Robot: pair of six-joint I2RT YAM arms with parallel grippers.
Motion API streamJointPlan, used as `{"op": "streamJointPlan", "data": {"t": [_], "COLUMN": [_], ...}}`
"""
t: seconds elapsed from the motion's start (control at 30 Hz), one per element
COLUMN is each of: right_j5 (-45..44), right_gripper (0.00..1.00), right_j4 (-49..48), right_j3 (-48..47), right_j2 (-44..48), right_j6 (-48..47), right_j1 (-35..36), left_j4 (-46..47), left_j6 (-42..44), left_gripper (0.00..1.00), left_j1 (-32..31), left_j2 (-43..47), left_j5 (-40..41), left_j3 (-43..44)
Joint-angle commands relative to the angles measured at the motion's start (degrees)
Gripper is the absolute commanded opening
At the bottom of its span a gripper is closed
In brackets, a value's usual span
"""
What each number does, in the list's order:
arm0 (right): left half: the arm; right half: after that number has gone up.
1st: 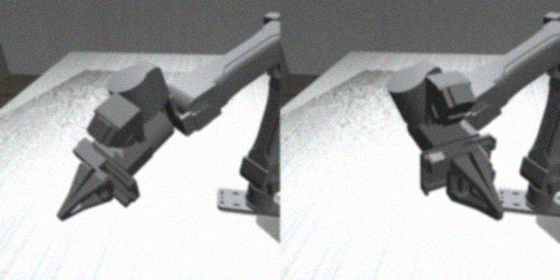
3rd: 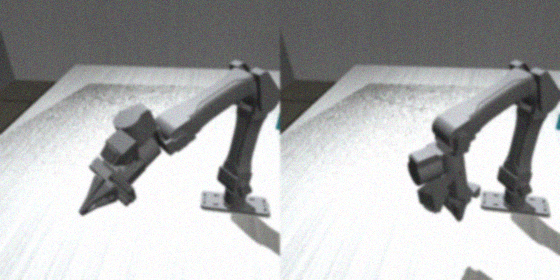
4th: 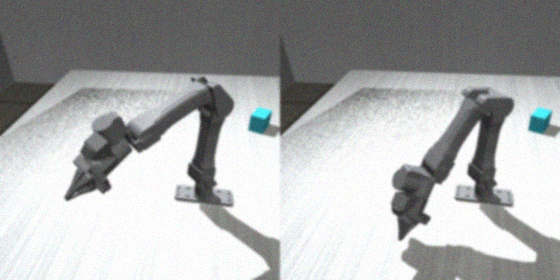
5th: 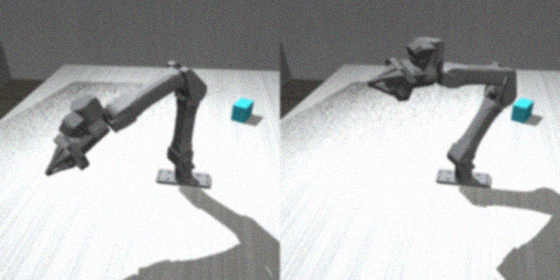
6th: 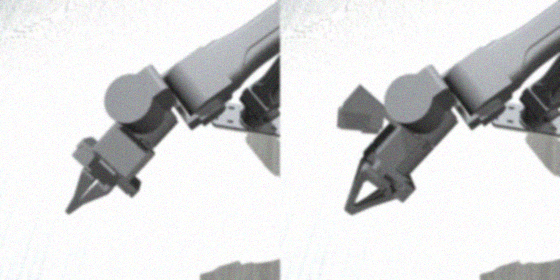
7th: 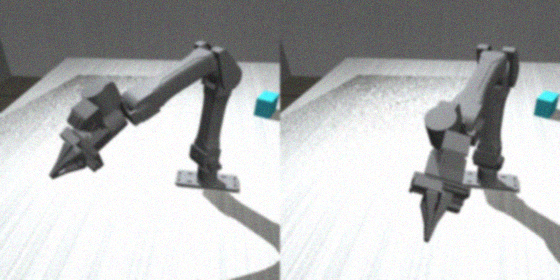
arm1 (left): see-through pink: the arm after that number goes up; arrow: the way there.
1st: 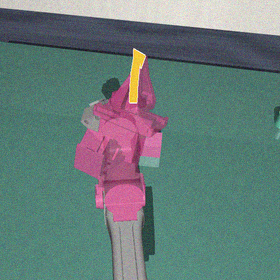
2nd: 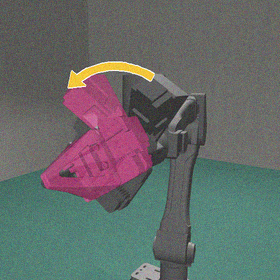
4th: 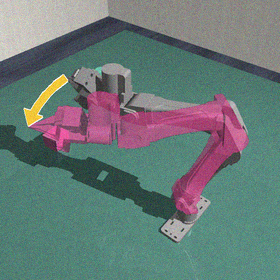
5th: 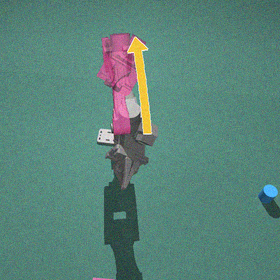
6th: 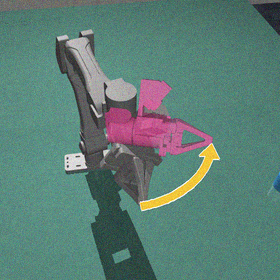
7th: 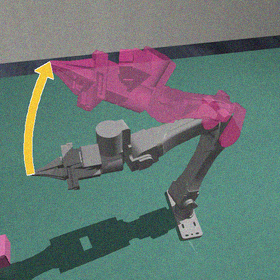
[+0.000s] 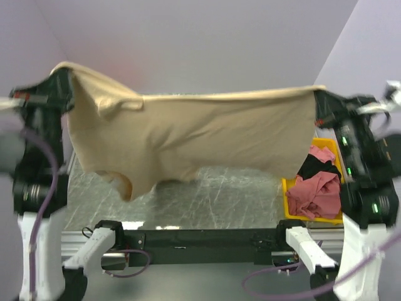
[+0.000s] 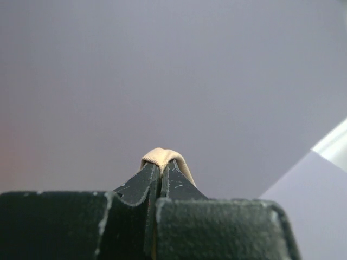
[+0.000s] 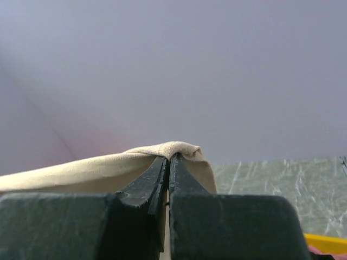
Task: Fold and stack the t-shirts
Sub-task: Flatten the tshirt out
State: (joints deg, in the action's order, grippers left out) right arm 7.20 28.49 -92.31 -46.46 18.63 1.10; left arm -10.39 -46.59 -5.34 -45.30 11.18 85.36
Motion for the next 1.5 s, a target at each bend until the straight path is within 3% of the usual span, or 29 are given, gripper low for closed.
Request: {"op": "streamJointPlan", "data": {"t": [0.0,0.17,0.23,0.33,0.47,0.53,0.7,0.83,0.93,0.97,1.17,1.33,1.47], "right_j5": [0.27,1.67,1.59,1.24,1.41,1.41,1.94,2.72,4.83,5.36,8.52,9.85,4.78], "right_gripper": [0.0,0.0,0.0,0.0,0.0,0.0,0.0,0.0,0.0,0.0,0.0,0.0,0.0], "right_j4": [-2.02,-7.3,-8.71,-7.93,-5.12,-5.9,-6.52,-7.04,-10.82,-11.78,-17.59,-18.47,-14.98], "right_j3": [-0.23,-4.36,-9.97,-20.51,-34.49,-39.51,-37.51,-25.76,-11.0,-3.74,19.32,30.51,36.49], "right_j2": [-11.62,-27.08,-34.18,-42.54,-49.42,-50.57,-47.59,-40.93,-35.48,-34.07,-29.31,-32.02,-35.36], "right_j6": [-2.19,-5.09,-6.58,-8.26,-8.53,-7.39,-7.81,-9.14,-9.14,-9.23,-8.35,-4.31,1.29], "right_j1": [-0.31,-0.4,-0.31,-0.4,-0.49,-0.49,-0.49,-0.49,-0.58,-0.49,-0.49,-0.49,-0.49], "left_j4": [0.9,6.68,9.16,5.39,0.38,3.07,7.05,7.85,9.95,11.78,13.48,10.57,8.74], "left_j6": [4.91,8.17,8.27,8.01,4.23,2.74,4.48,6.77,7.13,7.04,0.82,-2.01,-5.43], "left_gripper": [0.01,0.01,0.01,0.01,0.0,0.0,0.0,0.0,0.0,0.0,0.0,0.01,0.0], "left_j1": [-0.02,1.56,3.22,4.64,5.17,5.17,6.66,6.75,6.66,6.66,6.31,6.05,5.7], "left_j2": [-13.82,-34.74,-42.28,-51.86,-60.51,-60.62,-51.75,-42.18,-33.94,-31.8,-17.03,-11.39,-11.83], "left_j5": [3.41,-2.81,-9.4,-13.63,-20.57,-21.63,-18.83,-19.79,-20.49,-19.89,-20.49,-19.0,-22.69], "left_j3": [4.97,15.07,19.73,33.96,55.54,57.63,47.38,34.9,17.26,7.29,-28.69,-47.17,-55.03]}}
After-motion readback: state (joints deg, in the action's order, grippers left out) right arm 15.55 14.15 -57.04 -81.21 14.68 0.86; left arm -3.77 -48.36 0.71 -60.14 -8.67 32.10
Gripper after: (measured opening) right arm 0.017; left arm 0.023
